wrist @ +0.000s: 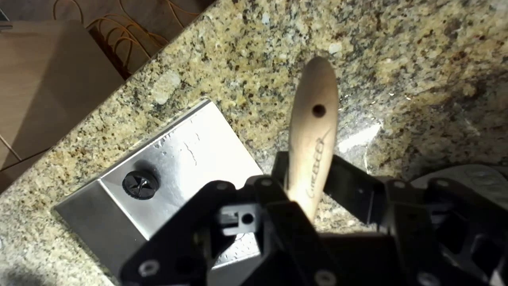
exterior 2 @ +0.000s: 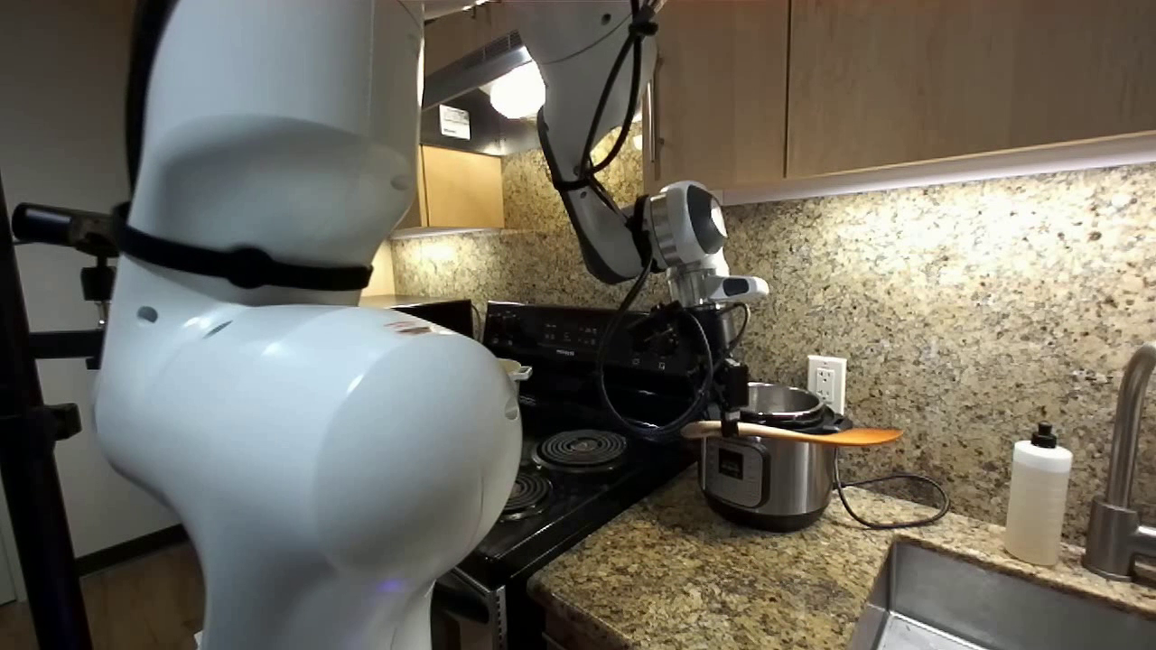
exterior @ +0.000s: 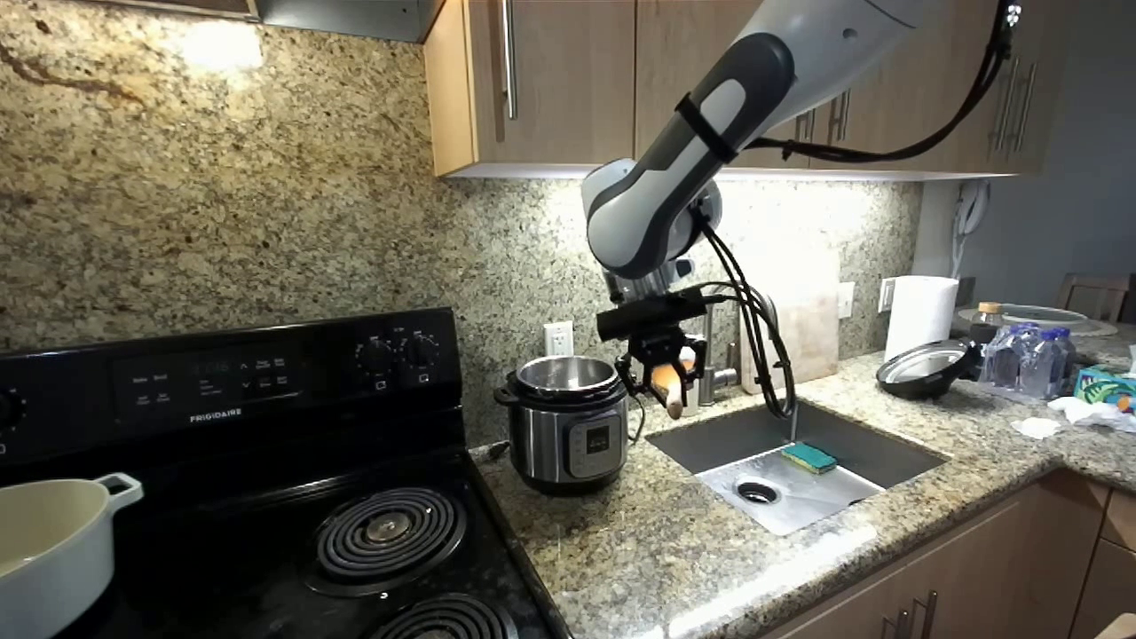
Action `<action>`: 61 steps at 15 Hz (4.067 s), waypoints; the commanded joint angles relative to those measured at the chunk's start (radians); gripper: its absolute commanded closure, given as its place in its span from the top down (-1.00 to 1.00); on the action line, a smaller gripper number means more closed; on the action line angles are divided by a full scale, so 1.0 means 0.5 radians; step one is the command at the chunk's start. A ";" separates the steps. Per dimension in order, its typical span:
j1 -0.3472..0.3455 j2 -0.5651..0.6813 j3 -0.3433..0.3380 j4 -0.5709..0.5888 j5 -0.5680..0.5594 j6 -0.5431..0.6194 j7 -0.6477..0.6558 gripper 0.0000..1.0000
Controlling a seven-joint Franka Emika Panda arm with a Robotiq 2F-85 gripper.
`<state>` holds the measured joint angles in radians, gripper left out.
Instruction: Put the spatula inside the cooker
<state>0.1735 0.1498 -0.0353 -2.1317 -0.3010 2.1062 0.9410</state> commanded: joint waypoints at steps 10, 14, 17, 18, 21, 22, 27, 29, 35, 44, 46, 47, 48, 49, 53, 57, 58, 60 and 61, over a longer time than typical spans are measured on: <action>0.001 -0.109 0.235 0.152 -0.168 -0.152 0.047 -0.83; 0.005 -0.101 0.307 0.165 -0.062 -0.094 -0.227 -0.83; 0.007 -0.051 0.343 0.196 0.048 -0.062 -0.486 -0.83; 0.007 -0.025 0.350 0.212 0.097 -0.066 -0.576 -0.83; -0.004 0.058 0.353 0.270 0.270 -0.118 -0.857 -0.83; -0.007 0.088 0.347 0.295 0.321 -0.145 -0.932 -0.83; -0.012 0.243 0.291 0.486 0.405 -0.268 -1.035 -0.83; -0.017 0.292 0.272 0.574 0.436 -0.301 -1.059 -0.83; -0.022 0.427 0.225 0.809 0.483 -0.383 -1.103 -0.84; -0.023 0.487 0.214 0.843 0.530 -0.377 -1.105 -0.79; -0.016 0.467 0.206 0.811 0.523 -0.320 -1.068 -0.79; -0.006 0.437 0.202 0.766 0.508 -0.260 -1.038 -0.80; 0.004 0.416 0.197 0.736 0.492 -0.221 -1.009 -0.79; 0.014 0.396 0.193 0.708 0.478 -0.184 -0.985 -0.79; 0.038 0.334 0.181 0.595 0.444 0.007 -0.924 -0.79; 0.054 0.261 0.171 0.523 0.446 0.067 -0.864 0.05; 0.055 0.241 0.172 0.509 0.447 0.070 -0.849 0.06; 0.053 0.194 0.176 0.473 0.445 0.081 -0.824 0.30; 0.052 0.173 0.179 0.453 0.446 0.086 -0.810 0.41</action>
<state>0.1908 0.3036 0.0604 -1.8299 -0.0760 2.1149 0.4974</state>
